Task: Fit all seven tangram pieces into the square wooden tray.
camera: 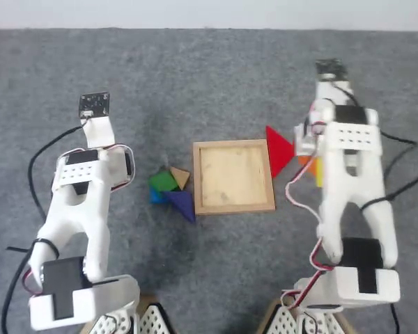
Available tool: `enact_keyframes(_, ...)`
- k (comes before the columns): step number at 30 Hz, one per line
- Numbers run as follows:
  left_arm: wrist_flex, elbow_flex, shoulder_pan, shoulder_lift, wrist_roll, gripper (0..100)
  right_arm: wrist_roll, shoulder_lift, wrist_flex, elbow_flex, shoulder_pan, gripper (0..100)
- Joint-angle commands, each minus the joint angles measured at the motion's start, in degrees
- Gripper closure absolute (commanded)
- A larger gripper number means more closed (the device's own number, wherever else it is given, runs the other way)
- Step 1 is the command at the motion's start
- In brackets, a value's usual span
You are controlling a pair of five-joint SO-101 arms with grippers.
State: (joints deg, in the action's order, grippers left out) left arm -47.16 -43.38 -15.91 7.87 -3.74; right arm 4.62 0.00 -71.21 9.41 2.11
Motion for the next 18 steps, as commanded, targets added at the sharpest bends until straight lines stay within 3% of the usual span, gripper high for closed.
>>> enact_keyframes(1,1.1,0.3,0.2,0.3,0.0,97,-1.8,-3.1,-0.2,-3.3,5.3,99.1)
enact_keyframes(6,1.2,-0.1,0.3,0.3,0.0,97,-2.2,3.9,4.6,-2.4,7.3,99.1)
enact_keyframes(12,1.2,-0.2,0.3,0.3,0.0,97,-1.8,15.4,11.0,-2.6,2.9,98.7)
enact_keyframes(18,1.2,-0.2,0.3,0.3,0.0,97,-0.7,20.4,12.1,-4.0,-0.3,90.9)
